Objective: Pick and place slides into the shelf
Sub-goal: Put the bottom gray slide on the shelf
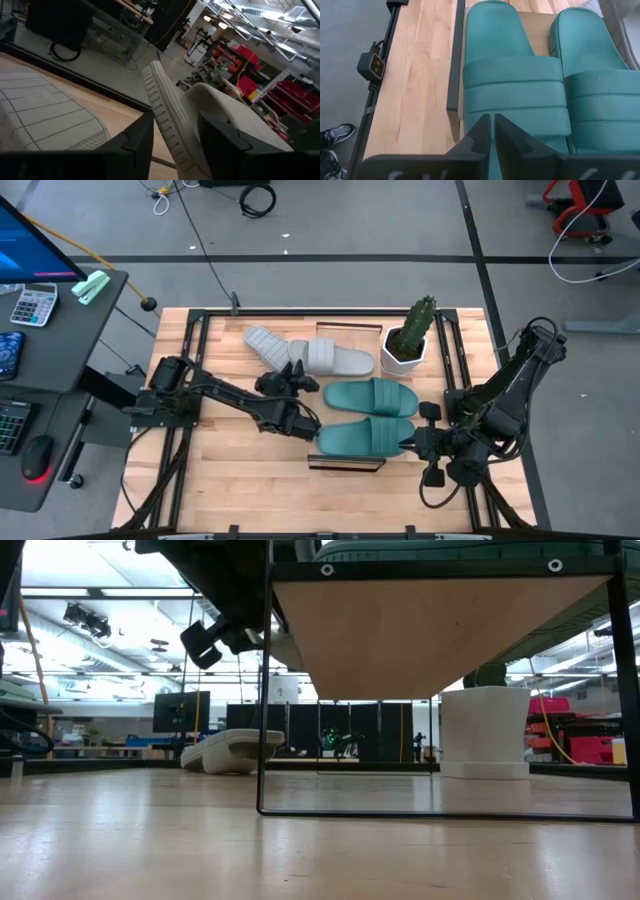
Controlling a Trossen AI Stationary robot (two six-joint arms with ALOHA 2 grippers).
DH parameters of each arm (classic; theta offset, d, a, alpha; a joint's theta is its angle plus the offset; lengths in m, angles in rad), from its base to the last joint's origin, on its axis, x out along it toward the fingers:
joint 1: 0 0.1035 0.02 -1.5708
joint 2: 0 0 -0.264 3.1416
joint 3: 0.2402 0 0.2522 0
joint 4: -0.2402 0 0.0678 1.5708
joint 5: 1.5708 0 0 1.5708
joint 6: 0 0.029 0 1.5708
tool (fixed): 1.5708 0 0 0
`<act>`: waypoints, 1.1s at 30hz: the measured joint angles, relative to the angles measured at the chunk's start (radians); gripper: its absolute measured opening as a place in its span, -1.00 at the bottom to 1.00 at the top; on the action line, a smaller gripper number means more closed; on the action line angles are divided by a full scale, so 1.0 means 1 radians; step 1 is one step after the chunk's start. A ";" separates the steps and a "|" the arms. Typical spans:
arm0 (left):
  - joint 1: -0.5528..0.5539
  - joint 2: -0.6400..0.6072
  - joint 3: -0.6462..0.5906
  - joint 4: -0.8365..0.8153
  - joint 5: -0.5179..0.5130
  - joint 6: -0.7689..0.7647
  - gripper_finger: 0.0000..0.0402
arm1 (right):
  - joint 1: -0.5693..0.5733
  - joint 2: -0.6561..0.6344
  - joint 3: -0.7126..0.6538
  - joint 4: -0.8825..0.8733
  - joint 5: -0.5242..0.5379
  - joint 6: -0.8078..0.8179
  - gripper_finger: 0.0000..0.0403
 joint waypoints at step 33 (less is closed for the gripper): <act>-0.097 0.000 0.001 0.051 -0.003 0.038 0.24 | -0.025 0.000 0.000 0.000 -0.021 -0.042 -0.85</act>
